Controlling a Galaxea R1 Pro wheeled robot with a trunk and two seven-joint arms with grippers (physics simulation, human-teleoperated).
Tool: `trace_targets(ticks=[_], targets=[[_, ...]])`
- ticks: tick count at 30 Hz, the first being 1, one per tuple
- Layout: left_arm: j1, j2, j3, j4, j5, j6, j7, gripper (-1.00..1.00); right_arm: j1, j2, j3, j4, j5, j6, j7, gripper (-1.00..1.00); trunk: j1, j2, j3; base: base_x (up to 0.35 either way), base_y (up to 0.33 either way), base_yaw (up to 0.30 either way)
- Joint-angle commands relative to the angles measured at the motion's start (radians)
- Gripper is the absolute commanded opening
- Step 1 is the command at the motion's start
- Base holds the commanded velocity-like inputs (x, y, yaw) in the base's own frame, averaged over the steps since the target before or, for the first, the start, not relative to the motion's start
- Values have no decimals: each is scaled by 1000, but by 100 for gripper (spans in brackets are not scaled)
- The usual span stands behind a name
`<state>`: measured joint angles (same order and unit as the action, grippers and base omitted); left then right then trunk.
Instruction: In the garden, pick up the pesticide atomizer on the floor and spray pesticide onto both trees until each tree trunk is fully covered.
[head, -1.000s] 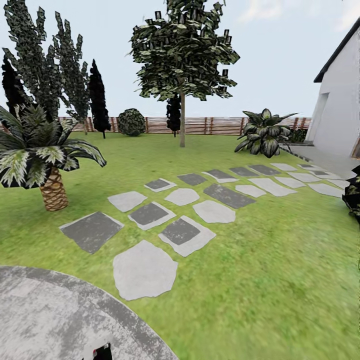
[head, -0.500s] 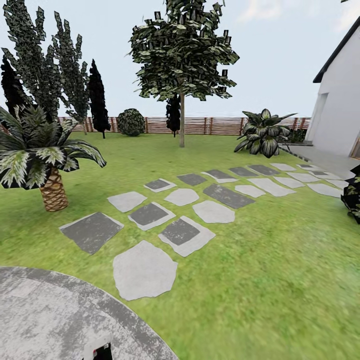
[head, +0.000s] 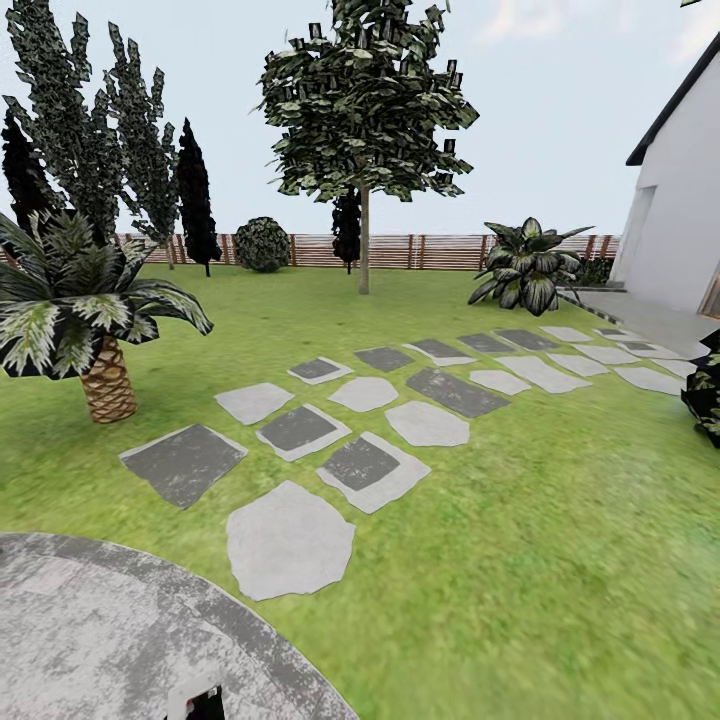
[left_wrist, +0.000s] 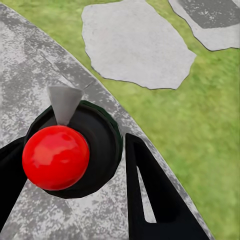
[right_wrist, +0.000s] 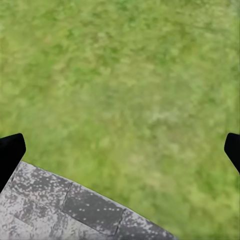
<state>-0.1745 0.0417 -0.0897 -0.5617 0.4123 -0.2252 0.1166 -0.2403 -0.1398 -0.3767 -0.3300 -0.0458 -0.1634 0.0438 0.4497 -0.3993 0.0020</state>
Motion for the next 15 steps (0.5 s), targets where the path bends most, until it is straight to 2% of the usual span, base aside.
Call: trace_targets(ticks=[1,15], targets=[[0,1,-9,0,6,-4,8,-100,-1,0,-4,1,-5,-4,5,100,0,-1,0,0,0,0],[0,1,-9,0,8,-4,8,-100,-1,0,-4,2,-5,-4,5,100,0,-1,0,0,0,0]])
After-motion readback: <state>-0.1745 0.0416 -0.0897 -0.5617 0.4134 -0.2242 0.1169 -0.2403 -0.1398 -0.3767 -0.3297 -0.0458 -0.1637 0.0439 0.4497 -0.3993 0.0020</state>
